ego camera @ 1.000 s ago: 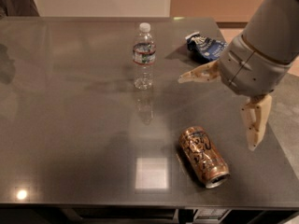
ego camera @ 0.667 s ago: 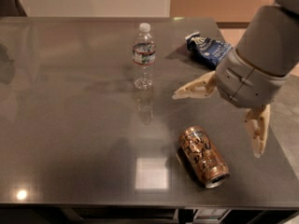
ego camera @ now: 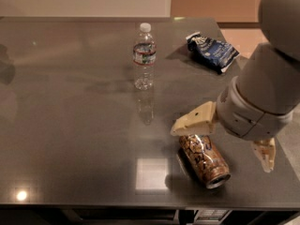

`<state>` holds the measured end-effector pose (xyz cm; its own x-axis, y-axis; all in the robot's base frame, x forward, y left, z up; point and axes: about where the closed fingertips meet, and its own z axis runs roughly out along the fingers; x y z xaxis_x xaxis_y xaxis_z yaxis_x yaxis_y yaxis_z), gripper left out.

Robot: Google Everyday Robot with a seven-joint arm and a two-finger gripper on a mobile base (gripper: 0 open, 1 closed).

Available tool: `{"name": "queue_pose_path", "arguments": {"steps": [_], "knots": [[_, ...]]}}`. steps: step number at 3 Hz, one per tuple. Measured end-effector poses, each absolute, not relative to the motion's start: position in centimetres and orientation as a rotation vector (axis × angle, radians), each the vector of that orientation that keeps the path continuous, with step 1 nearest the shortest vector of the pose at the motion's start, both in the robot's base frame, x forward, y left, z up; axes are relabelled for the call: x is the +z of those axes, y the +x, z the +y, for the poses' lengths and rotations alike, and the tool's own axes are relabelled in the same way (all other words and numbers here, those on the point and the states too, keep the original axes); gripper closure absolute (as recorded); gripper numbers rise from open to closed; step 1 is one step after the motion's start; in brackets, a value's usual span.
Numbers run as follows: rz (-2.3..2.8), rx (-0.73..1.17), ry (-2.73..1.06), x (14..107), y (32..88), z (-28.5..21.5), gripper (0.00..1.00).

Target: Place orange can upright

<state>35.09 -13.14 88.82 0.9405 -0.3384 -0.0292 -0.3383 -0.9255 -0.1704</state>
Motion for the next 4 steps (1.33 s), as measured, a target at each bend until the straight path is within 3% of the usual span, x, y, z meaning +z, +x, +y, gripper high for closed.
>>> {"name": "queue_pose_path", "arguments": {"steps": [4], "knots": [[-0.425,-0.127,-3.042,85.0,34.9,-12.5,0.0]]}}
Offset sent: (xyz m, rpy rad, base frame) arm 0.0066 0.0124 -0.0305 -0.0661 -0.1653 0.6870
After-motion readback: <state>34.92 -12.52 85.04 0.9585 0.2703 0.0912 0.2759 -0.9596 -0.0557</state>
